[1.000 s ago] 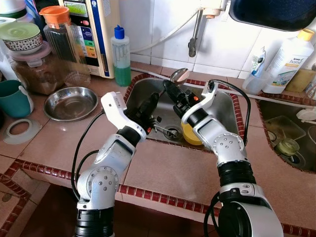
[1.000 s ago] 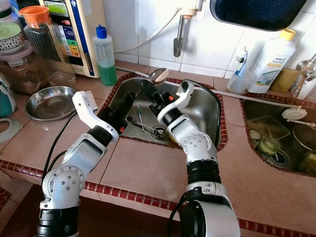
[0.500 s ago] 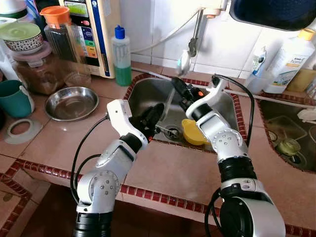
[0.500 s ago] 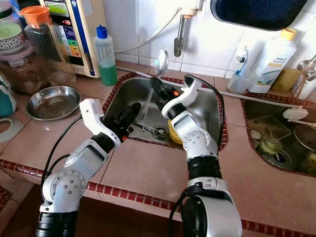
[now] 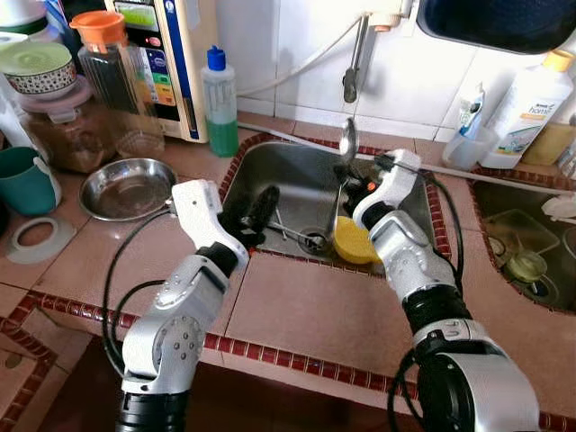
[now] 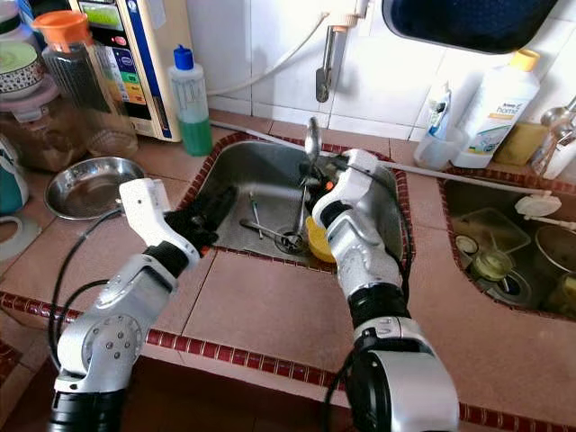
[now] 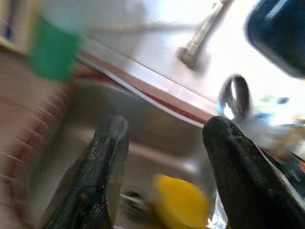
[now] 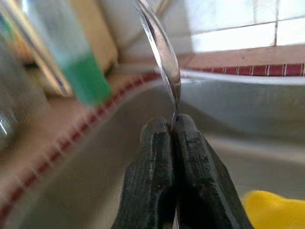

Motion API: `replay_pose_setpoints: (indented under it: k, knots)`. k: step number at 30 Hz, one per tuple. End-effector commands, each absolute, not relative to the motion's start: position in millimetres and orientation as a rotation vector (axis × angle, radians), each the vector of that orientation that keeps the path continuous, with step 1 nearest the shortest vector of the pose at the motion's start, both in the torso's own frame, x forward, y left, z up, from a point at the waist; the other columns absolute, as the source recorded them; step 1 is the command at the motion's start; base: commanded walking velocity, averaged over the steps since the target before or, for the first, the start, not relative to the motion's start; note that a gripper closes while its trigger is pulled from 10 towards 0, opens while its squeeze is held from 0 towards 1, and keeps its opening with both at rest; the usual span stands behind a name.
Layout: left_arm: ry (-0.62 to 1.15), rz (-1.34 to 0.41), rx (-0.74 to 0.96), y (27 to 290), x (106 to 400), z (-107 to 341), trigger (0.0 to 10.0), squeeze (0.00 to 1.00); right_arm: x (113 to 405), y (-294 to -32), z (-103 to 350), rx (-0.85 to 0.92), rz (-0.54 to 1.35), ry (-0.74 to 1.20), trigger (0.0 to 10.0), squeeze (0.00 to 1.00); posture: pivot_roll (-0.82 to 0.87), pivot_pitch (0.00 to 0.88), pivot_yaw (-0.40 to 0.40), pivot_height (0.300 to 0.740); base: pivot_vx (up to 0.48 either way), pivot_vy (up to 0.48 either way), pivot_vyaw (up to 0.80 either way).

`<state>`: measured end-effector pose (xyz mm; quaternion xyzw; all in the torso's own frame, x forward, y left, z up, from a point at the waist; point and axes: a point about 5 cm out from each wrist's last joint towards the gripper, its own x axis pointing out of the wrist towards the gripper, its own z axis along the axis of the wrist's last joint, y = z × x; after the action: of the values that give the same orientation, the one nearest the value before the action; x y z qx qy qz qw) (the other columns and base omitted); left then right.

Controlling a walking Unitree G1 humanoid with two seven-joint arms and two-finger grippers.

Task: Kitchen organization

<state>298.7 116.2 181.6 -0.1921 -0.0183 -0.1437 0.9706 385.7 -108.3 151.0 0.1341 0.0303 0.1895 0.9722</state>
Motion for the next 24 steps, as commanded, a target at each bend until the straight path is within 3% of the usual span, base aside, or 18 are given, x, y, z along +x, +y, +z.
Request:
replay_pose_setpoints:
  k: [1, 2, 3, 4, 5, 6, 7, 8, 9, 12, 13, 14, 19, 21, 23, 24]
  knots:
    - [-0.074, -0.228, -0.304, 123.3, 303.5, 184.4, 10.0, 1.0, 384.3, -109.5, 145.1, 0.159, 0.392, 0.059, 0.0, 0.0, 0.15, 0.052, -0.017, 0.74, 0.0, 0.0, 0.0]
    - [-0.081, -0.206, -0.28, 126.5, 304.4, 184.4, 10.0, 1.0, 383.8, -109.4, 142.3, 0.114, 0.391, 0.066, 0.0, 0.0, 0.15, 0.052, -0.018, 0.74, 0.0, 0.0, 0.0]
    - [-0.09, -0.156, -0.232, 134.2, 307.0, 184.2, 10.0, 1.0, 382.7, -109.0, 137.6, 0.075, 0.39, 0.073, 2.8, 0.0, 0.15, 0.052, -0.018, 0.74, 0.0, 0.0, 0.0]
    - [-0.097, -0.126, -0.211, 138.5, 308.1, 184.3, 10.0, 1.0, 382.1, -108.4, 135.7, 0.048, 0.392, 0.075, 3.8, 0.0, 0.15, 0.054, -0.016, 0.74, 0.0, 0.0, 0.0]
    - [-0.099, -0.102, -0.189, 142.2, 309.0, 184.3, 10.0, 1.0, 381.5, -107.6, 134.4, 0.018, 0.396, 0.075, 2.8, 0.0, 0.15, 0.054, -0.016, 0.74, 0.0, 0.0, 0.0]
    - [-0.101, -0.069, -0.145, 147.8, 310.5, 183.5, 10.0, 1.0, 380.3, -105.3, 132.0, -0.02, 0.413, 0.073, 2.6, 0.0, 0.15, 0.056, -0.014, 0.74, 0.0, 0.0, 0.0]
    - [-0.099, -0.05, -0.127, 150.9, 311.3, 183.0, 10.0, 1.0, 379.7, -104.4, 130.4, -0.024, 0.417, 0.078, 4.2, 0.0, 0.16, 0.057, -0.014, 0.74, 0.0, 0.0, 0.0]
    - [-0.097, -0.03, -0.123, 154.4, 312.3, 182.5, 10.0, 1.0, 379.2, -104.0, 128.6, -0.045, 0.418, 0.083, 8.7, 0.0, 0.16, 0.057, -0.014, 0.74, 0.0, 0.0, 0.0]
    - [-0.097, -0.003, -0.119, 159.2, 313.6, 181.9, 10.0, 1.0, 378.3, -103.5, 125.7, -0.082, 0.422, 0.088, 10.0, 0.0, 0.16, 0.058, -0.013, 0.74, 0.0, 0.0, 0.0]
    - [-0.104, 0.033, -0.078, 169.3, 316.7, 181.8, 10.0, 1.0, 375.8, -101.6, 118.9, -0.111, 0.445, 0.106, 10.0, 0.0, 0.16, 0.061, -0.012, 0.74, 0.0, 0.0, 0.0]
    - [-0.103, 0.039, -0.066, 171.6, 317.5, 181.7, 10.0, 1.0, 375.1, -101.0, 117.6, -0.12, 0.452, 0.108, 10.0, 0.67, 0.16, 0.063, -0.011, 0.74, 0.0, 0.0, 0.0]
    - [-0.094, 0.052, -0.048, 174.3, 318.4, 180.9, 10.0, 1.0, 374.6, -100.6, 116.4, -0.122, 0.456, 0.113, 10.0, 1.0, 0.16, 0.063, -0.011, 0.74, 0.0, 0.0, 0.0]
    - [-0.045, 0.192, 0.021, 198.0, 322.1, 173.1, 10.0, 0.99, 371.6, -96.6, 111.3, -0.101, 0.488, 0.127, 10.0, 1.0, 0.16, 0.066, -0.011, 0.74, 0.0, 0.0, 0.0]
    - [-0.04, 0.219, 0.039, 202.5, 322.2, 171.9, 10.0, 0.84, 371.2, -95.7, 110.7, -0.101, 0.494, 0.128, 10.0, 1.0, 0.15, 0.067, -0.01, 0.74, 0.0, 0.0, 0.0]
    - [-0.023, 0.258, 0.065, 211.2, 322.6, 169.5, 10.0, 0.8, 370.2, -93.3, 109.7, -0.098, 0.51, 0.128, 10.0, 1.0, 0.15, 0.068, -0.008, 0.74, 0.0, 0.0, 0.0]
    - [-0.009, 0.287, 0.056, 217.7, 323.7, 167.5, 10.0, 0.65, 369.4, -91.1, 109.1, -0.091, 0.528, 0.132, 10.0, 1.0, 0.15, 0.069, -0.007, 0.74, 0.0, 0.0, 0.0]
